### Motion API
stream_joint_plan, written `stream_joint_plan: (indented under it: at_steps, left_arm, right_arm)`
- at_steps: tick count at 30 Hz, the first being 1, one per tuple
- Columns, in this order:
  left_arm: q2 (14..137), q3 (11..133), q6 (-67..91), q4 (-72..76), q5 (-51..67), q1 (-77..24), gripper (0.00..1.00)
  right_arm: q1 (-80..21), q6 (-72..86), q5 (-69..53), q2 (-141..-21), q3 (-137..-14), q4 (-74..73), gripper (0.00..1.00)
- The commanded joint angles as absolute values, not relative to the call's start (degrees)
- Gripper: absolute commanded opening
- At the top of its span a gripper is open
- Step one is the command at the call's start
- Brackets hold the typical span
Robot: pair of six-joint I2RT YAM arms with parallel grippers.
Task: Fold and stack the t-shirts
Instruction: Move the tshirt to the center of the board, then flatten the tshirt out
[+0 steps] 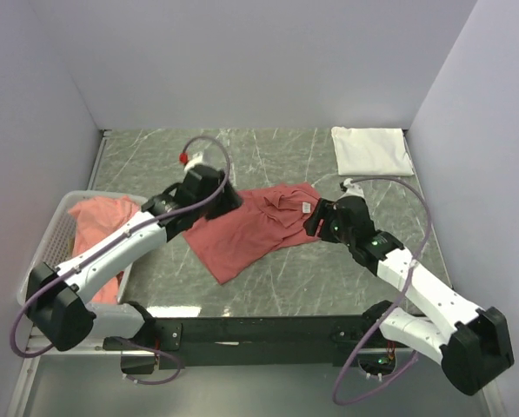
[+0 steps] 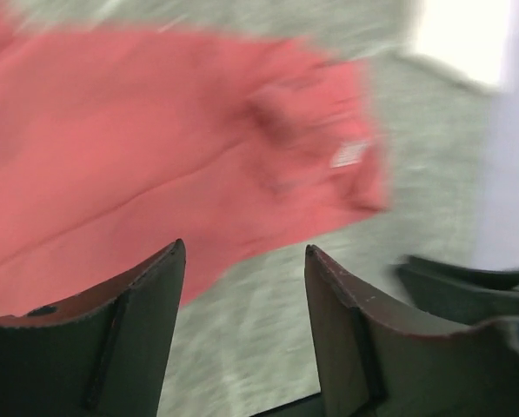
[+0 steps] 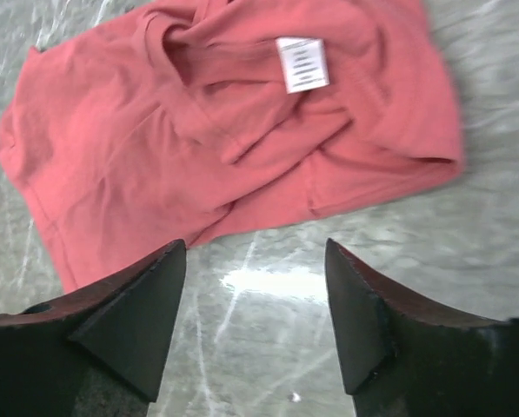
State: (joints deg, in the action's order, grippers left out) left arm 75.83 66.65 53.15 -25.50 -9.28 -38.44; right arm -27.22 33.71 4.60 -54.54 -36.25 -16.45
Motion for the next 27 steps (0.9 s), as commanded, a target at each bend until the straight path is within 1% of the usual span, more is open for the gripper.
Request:
stream_joint_plan:
  at_steps: [1,4,6,7,10,11,19,27]
  left_arm:
    - [75.51,57.32,60.19,-32.52,-17.92,-38.15,0.62]
    - [75.32,53.18,60.29,-31.9,-17.4,-36.04,0.58]
    - [76.72,52.65,59.42,-31.55,-18.36,-34.46,0.54]
    - [77.77,52.73,58.89,-31.73,-19.07,-33.58,0.5]
    - [80.23,52.65,57.4,-31.11,-19.51,-31.56,0.46]
    - [80.94,52.65,57.13,-31.11,-19.25,-31.12,0.42]
    - [85.16,50.45,55.11,-27.69,-16.61,-29.88,0.41]
    - [88.42,49.31,53.35,-25.14,-15.82,-29.79,0.45]
  right_arm:
    - [-27.07,34.98,0.45,-58.35,-35.51,-9.25,0.7]
    - [-27.16,35.95,0.18,-62.22,-35.07,-7.39,0.66]
    - [-27.16,36.21,-1.05,-64.07,-35.16,-6.24,0.65]
    - [-27.07,36.21,-1.14,-64.42,-35.24,-5.89,0.65]
    - [-27.16,36.21,-0.62,-64.86,-35.25,-6.06,0.64]
    - [-27.16,36.21,-0.44,-64.86,-35.24,-6.15,0.64]
    - [-27.16,36.21,-0.09,-64.86,-35.07,-6.24,0.64]
    - [-27.16,36.39,-0.09,-64.42,-35.16,-6.24,0.64]
